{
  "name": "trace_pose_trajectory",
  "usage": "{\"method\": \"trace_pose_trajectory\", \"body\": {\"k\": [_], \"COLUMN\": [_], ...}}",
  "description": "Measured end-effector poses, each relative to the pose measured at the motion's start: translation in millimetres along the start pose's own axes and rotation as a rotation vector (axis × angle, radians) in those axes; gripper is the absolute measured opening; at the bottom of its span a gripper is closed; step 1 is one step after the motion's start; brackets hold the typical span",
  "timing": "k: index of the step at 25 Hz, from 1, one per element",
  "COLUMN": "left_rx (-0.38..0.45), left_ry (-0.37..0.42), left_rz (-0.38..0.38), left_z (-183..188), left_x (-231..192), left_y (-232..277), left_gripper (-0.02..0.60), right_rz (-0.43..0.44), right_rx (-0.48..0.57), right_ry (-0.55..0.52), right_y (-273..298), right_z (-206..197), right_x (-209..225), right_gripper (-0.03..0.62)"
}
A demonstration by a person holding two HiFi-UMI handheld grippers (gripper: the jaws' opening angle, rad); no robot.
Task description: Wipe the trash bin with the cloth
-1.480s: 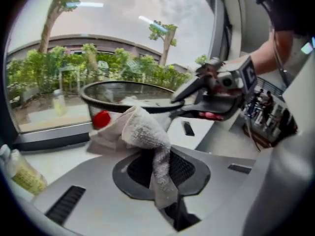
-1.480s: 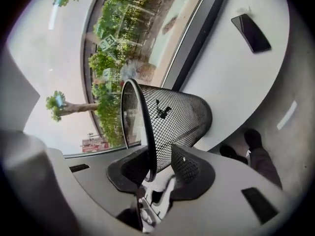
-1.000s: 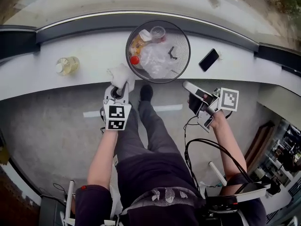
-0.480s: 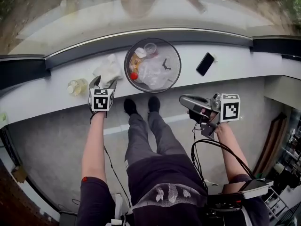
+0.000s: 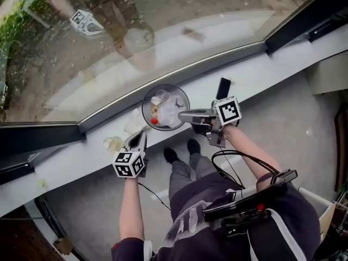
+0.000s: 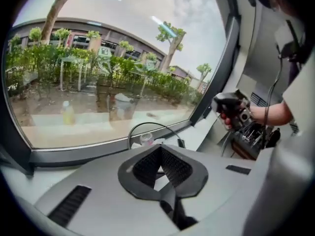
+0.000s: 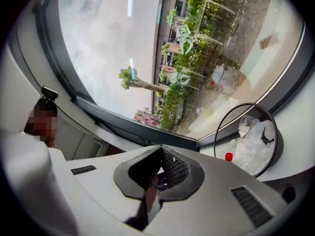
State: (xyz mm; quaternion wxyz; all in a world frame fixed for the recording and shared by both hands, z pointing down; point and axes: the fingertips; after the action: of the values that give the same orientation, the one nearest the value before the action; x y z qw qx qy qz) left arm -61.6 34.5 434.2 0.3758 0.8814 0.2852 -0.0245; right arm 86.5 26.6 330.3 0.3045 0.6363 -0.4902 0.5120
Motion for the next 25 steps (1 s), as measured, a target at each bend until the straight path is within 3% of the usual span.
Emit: {"method": "trace_pose_trajectory", "body": {"k": [5, 9, 12, 16, 19, 25], "left_rx": [0.101, 0.197, 0.242, 0.257, 0.245, 0.335], "left_ry": [0.064, 0.054, 0.002, -0.026, 0.015, 0.074], "left_rz": [0.005, 0.035, 0.053, 0.092, 0.123, 0.147], "left_z": [46.9, 83.8, 100.8, 98.8, 85.6, 74.1], "left_x": [44.6, 60.7, 71.4, 76.1, 71.4, 46.8], "left_y": [-46.4, -86.8, -108.6, -129.4, -151.2, -218.5], "left_gripper": [-0.006, -0.006, -0.006, -0.006, -0.006, -0.006], "right_rz": [0.100, 0.190, 0.283, 0.346, 0.380, 0.429], "right_rx": [-0.058, -0.145, -0.200, -0.266, -0.298, -0.358], "right_ry": [-0.042, -0.069, -0.071, -0.081, -0.088, -0.183], "right_y": [23.6, 50.1, 60.6, 76.4, 95.3, 153.0], "right_z": [-0.1, -5.4, -13.9, -30.9, -52.1, -97.9], "right_x": [-31.5, -61.7, -80.3, -94.8, -109.4, -145.2], "right_gripper": [0.000, 0.000, 0.000, 0.000, 0.000, 0.000]}}
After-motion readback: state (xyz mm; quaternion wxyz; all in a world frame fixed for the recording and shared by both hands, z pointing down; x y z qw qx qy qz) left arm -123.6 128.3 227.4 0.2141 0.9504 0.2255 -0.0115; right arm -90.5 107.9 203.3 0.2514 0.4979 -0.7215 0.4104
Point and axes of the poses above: the fingertips, and each gripper's own axes: y forward along the fingers, x to its right, z out of its top, and after that the axes turned 10 degrees about z, right-handed
